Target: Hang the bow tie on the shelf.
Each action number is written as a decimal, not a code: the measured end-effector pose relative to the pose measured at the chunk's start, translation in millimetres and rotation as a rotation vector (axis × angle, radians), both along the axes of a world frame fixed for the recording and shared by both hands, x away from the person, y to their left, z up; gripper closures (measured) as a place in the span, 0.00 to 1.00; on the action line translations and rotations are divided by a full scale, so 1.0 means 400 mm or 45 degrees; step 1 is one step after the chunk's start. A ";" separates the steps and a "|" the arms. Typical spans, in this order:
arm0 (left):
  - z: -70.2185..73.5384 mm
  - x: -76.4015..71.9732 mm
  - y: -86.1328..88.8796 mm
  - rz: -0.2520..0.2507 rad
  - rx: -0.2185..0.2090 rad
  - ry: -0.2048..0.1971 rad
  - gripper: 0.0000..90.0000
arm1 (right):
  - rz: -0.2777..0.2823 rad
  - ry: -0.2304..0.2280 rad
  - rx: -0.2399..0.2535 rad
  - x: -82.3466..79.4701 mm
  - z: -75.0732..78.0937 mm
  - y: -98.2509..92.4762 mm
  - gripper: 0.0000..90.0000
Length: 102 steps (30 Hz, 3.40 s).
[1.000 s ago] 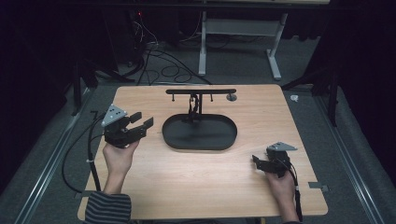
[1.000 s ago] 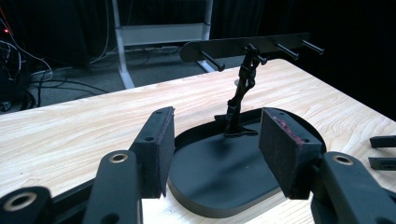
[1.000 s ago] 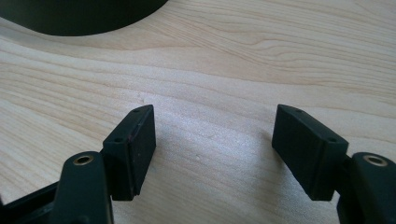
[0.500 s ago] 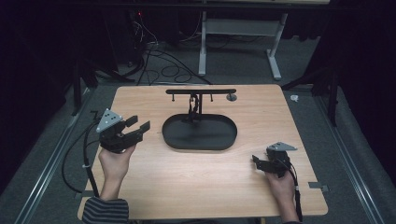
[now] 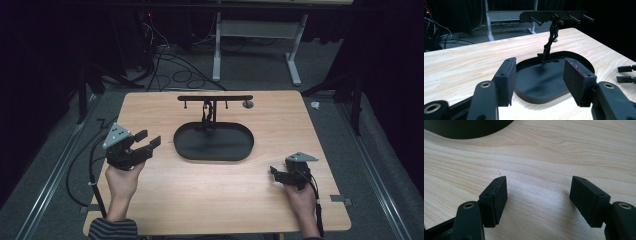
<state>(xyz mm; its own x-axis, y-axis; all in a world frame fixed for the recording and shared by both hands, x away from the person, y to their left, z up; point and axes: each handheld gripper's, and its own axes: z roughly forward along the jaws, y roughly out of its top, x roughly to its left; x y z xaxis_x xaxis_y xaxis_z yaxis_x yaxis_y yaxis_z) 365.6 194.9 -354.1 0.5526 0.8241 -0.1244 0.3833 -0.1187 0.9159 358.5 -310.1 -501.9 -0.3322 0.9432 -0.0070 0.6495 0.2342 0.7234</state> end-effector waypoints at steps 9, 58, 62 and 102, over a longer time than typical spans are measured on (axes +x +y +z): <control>-0.010 -0.010 0.007 0.005 -0.005 0.014 0.49 | -0.001 0.000 0.000 0.000 0.000 0.000 0.35; -0.115 -0.045 0.099 0.131 -0.032 0.158 0.48 | 0.001 -0.001 -0.007 0.000 0.000 0.000 0.35; -0.125 -0.045 0.102 0.132 -0.035 0.179 0.48 | 0.001 -0.001 -0.007 0.000 0.000 0.000 0.35; -0.228 -0.031 0.103 0.145 -0.041 0.343 0.47 | 0.000 -0.001 -0.005 0.000 0.000 0.000 0.35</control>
<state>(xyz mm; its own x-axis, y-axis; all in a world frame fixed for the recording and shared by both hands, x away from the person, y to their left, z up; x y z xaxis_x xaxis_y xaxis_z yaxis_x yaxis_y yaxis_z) 353.4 236.0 -445.4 0.3999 0.8722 -0.2816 0.6226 -0.0330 0.7818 358.3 -310.1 -502.0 -0.3326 0.9430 -0.0105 0.6491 0.2369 0.7229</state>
